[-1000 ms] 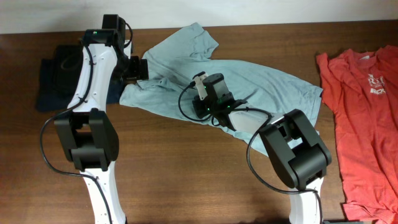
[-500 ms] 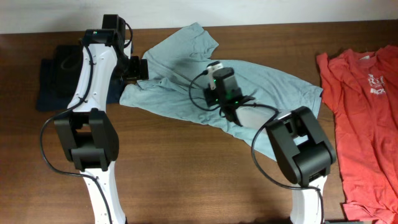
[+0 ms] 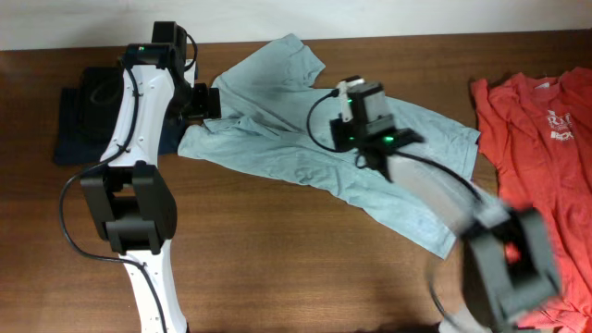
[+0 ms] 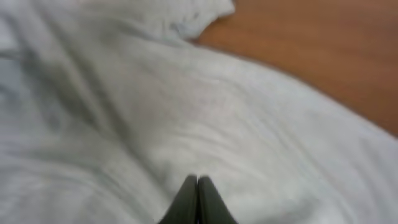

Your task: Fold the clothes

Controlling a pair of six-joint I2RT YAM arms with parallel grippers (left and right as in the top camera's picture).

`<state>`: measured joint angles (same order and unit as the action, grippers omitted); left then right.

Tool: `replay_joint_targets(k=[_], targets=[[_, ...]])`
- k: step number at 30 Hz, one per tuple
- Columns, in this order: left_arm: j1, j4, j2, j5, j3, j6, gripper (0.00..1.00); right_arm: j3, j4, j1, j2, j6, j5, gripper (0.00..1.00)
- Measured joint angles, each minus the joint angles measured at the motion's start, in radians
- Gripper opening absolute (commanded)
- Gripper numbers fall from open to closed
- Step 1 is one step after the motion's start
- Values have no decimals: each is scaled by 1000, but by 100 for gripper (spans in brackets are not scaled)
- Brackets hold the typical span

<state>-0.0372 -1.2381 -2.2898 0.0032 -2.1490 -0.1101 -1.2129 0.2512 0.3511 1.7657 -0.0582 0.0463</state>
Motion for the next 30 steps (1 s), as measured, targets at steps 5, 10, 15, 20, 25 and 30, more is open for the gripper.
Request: replay_joint_targets(k=[5, 10, 15, 20, 25, 30], targets=[[0, 0, 0, 1, 0, 0, 99, -20, 425, -31, -231, -87, 15, 4], [0, -1, 0, 1, 0, 0, 99, -14, 723, -174, -248, -161, 7, 4], [0, 0, 0, 1, 0, 0, 99, 3, 860, -320, -243, -219, -6, 6], [0, 0, 0, 1, 0, 0, 99, 56, 885, -498, -242, -264, -71, 13], [0, 0, 0, 1, 0, 0, 99, 137, 864, -625, -242, -282, -143, 19], [0, 0, 0, 1, 0, 0, 99, 202, 834, -724, -242, -286, -172, 52]])
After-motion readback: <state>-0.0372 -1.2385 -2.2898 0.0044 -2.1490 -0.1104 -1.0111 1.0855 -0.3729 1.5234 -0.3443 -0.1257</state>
